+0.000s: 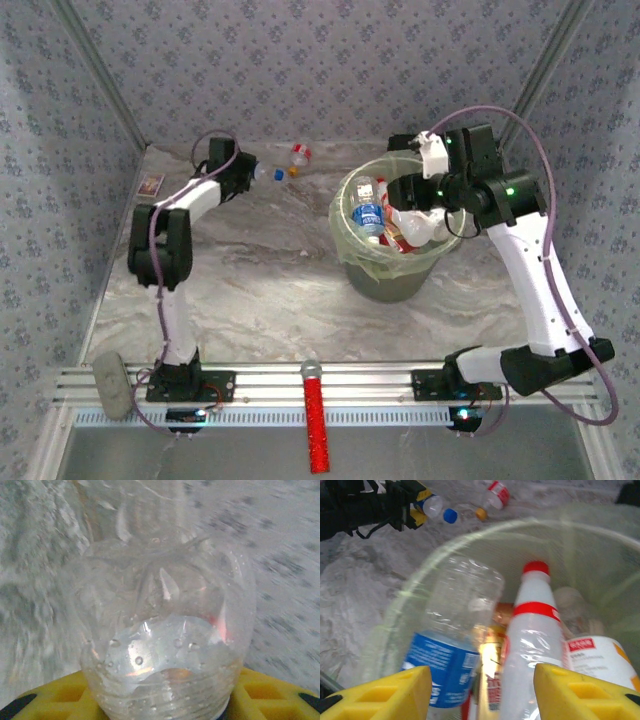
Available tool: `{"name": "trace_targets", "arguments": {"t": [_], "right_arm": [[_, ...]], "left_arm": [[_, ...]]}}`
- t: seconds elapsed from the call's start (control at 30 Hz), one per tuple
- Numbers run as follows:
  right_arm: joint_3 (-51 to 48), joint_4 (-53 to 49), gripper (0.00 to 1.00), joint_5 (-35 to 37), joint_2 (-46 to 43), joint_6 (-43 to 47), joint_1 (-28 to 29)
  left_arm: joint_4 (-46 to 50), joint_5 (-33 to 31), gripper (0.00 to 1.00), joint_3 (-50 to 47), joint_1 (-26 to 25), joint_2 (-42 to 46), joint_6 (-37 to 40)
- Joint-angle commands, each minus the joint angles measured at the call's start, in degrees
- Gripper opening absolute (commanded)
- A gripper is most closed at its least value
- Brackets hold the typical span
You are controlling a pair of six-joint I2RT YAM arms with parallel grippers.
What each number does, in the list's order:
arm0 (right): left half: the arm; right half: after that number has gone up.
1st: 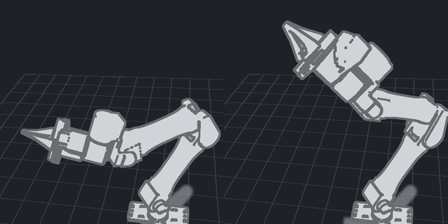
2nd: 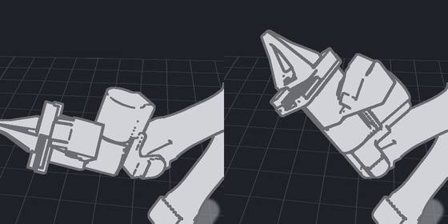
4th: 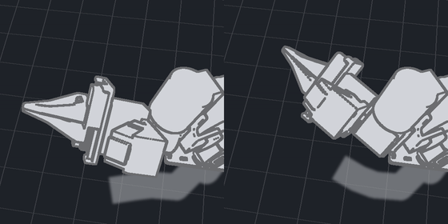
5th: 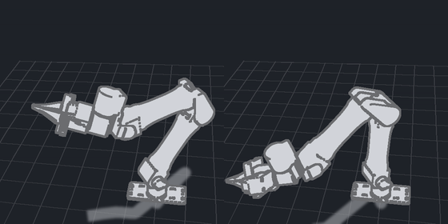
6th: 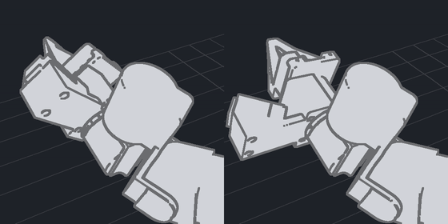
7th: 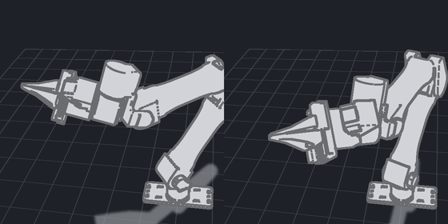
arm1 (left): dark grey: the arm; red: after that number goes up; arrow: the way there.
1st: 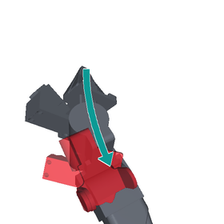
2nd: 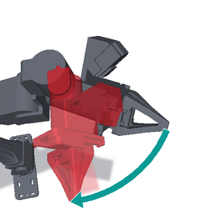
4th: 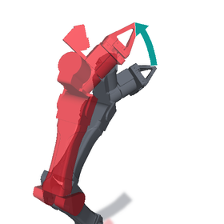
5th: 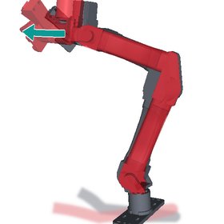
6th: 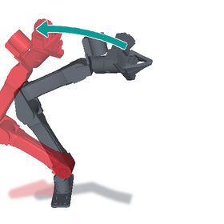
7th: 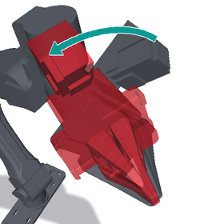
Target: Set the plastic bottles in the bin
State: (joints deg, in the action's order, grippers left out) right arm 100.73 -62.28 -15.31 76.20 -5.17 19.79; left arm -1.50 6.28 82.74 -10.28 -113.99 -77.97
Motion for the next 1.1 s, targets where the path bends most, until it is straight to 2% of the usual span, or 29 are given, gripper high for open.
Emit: {"name": "trace_targets", "arguments": {"t": [0.0, 0.1, 0.27, 0.37, 0.53, 0.6, 0.87, 1.07], "right_arm": [[4.3, 2.4, 0.6, -1.1, 2.3, -1.9, 4.3], [7.8, 3.6, 0.67, -1.7, 5.7, -2.2, 8.2], [14.2, 3.4, 0.76, -4.5, 12.4, -1.5, 11.9], [15.7, 3.9, 0.78, -9.4, 15.0, -1.1, 10.8], [15.3, 5.2, 0.83, -17.2, 15.7, -0.9, 7.4], [14.0, 6.3, 0.84, -20.8, 15.4, -1.2, 6.0], [10.4, 9.8, 0.82, -27.1, 14.9, -3.0, 2.2], [9.4, 11.7, 0.69, -31.8, 15.3, -4.8, 0.5]], "left_arm": [[-6.5, 6.2, 0.48, -4.9, -1.8, 11.6, 4.7], [-5.6, 8.9, 0.48, -8.6, -4.9, 20.7, 7.4], [-9.5, 13.8, 0.48, -11.7, -10.9, 30.0, 7.5], [-14.4, 16.1, 0.49, -12.2, -14.9, 32.0, 5.3], [-16.4, 18.2, 0.49, -11.0, -19.1, 32.5, 5.2], [-17.8, 18.6, 0.49, -11.0, -20.4, 32.0, 5.0], [-24.0, 20.4, 0.49, -9.4, -23.6, 27.7, 2.0], [-24.2, 20.1, 0.49, -8.3, -24.6, 26.2, 1.8]]}}
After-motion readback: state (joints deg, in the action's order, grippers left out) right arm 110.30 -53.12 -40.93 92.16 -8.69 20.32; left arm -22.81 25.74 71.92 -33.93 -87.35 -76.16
